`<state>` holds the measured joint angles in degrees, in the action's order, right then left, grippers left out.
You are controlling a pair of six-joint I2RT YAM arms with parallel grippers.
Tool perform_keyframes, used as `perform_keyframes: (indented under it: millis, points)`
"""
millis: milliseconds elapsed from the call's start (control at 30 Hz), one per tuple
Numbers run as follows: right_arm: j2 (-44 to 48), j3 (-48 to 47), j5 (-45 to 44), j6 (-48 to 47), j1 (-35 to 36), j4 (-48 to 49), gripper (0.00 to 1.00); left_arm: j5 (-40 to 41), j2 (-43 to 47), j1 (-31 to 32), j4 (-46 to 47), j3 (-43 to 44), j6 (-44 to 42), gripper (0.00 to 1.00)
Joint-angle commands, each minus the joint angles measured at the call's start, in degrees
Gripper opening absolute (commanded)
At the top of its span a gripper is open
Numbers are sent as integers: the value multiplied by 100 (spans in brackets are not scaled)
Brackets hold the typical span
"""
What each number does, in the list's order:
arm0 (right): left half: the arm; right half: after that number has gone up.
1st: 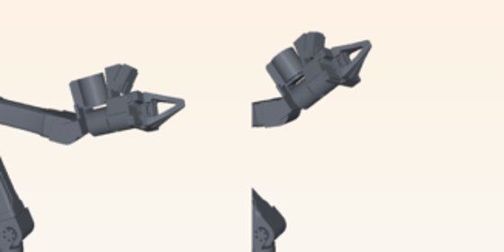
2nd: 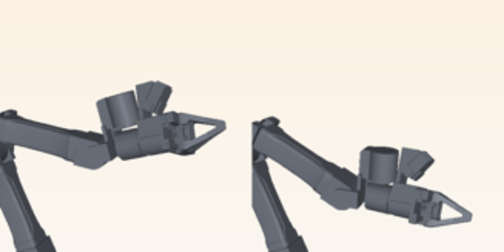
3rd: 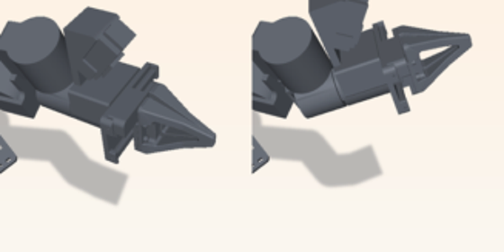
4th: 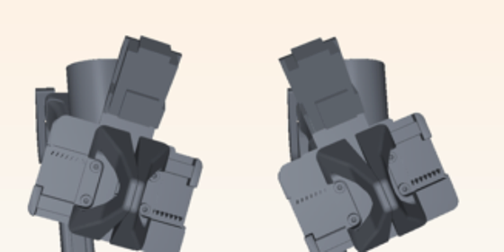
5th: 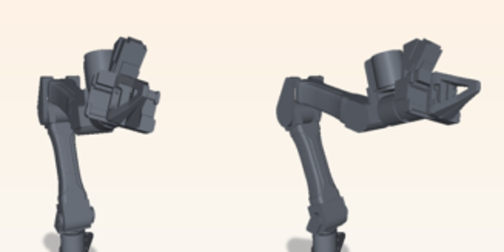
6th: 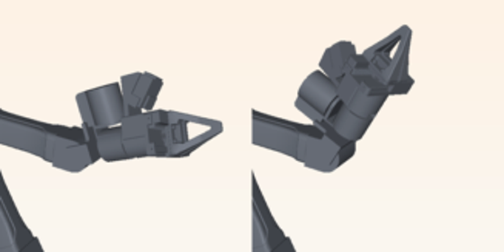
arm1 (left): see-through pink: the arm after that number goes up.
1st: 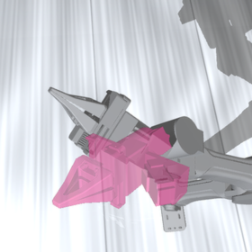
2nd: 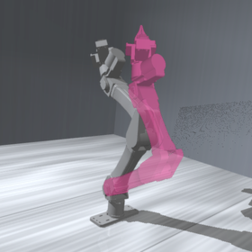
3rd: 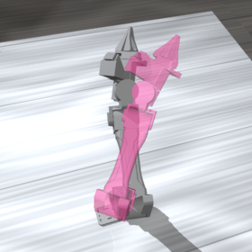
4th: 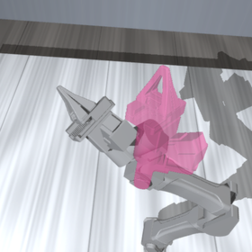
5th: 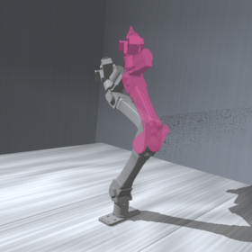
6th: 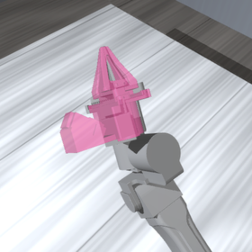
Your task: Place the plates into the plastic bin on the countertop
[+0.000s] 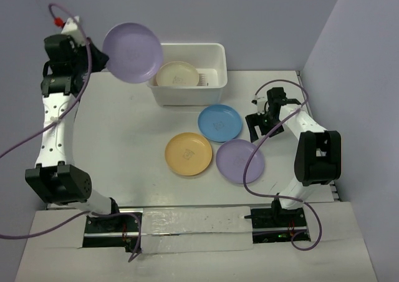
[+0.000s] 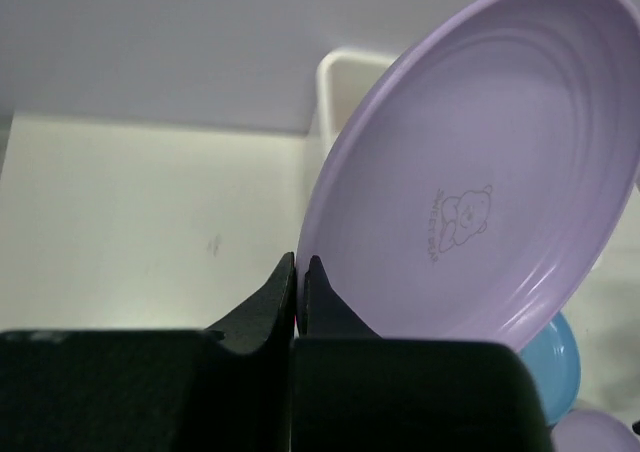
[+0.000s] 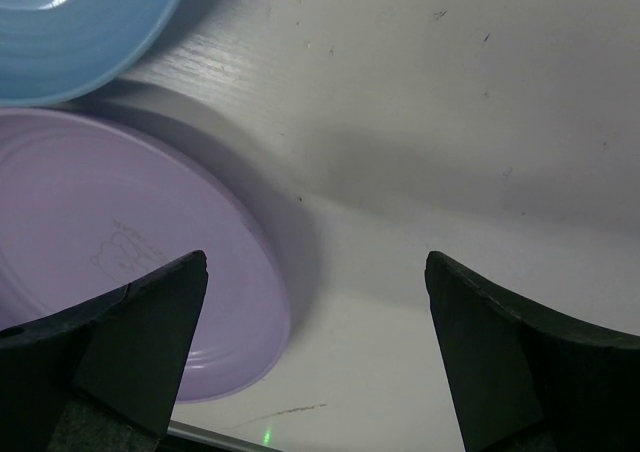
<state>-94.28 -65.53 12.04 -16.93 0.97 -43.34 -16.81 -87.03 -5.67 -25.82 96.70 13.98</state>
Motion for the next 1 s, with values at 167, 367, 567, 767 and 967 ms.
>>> perform_keyframes:
  millis: [167, 367, 567, 767, 967]
  points:
    - [19, 88, -210, -13, -36, 36, 96, 1929, -2510, 1444, 306, 2474, -403, 0]
    - [68, 146, -316, 183, -1, 76, 96, 2154, -3687, 1808, 524, 3316, -709, 0]
    - [34, 111, -242, 321, 44, 54, 96, 1819, -4100, 1904, 599, 3254, -565, 0]
    - [-17, 137, -175, 335, 118, 64, 95, 1635, -4202, 1903, 441, 3185, -482, 42]
    - [-115, 192, -91, 450, 138, 126, 88, 1648, -3846, 1903, 436, 3231, -382, 95]
